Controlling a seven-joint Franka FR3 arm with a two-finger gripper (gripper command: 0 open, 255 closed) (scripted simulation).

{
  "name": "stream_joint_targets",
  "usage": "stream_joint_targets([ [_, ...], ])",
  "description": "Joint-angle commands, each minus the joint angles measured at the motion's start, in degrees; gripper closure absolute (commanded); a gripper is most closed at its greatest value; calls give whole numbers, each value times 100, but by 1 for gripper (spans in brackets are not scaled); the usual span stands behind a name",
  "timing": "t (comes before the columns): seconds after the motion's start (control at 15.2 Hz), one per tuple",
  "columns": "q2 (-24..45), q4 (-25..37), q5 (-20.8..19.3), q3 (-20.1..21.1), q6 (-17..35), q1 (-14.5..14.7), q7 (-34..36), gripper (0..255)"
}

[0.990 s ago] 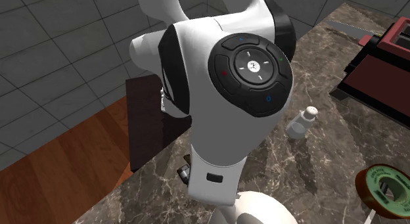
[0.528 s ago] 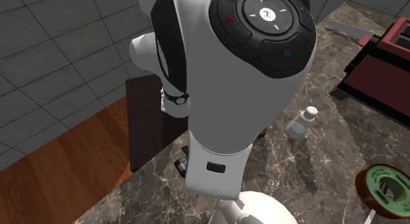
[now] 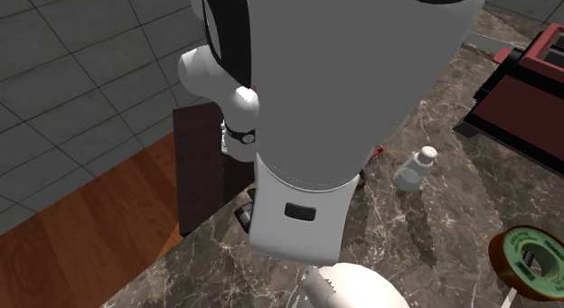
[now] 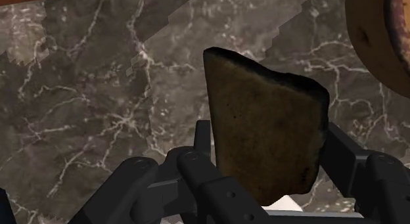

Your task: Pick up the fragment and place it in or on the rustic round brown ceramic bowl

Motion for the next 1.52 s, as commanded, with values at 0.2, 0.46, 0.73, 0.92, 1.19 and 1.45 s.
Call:
stream_joint_targets([
  [0.2,-2,393,6,6,-397,1,-23,255],
  [0.46,-323,231,91,154,-568,83,172,255],
  [0.73,-933,-233,312,470,-732,263,582,255],
  [0.92,-1354,-514,525,725,-876,416,902,255],
  [1.19,-1854,-796,865,1094,-1087,639,1350,255],
  [1.45,-2090,-1064,1064,1297,-1045,763,1575,255],
])
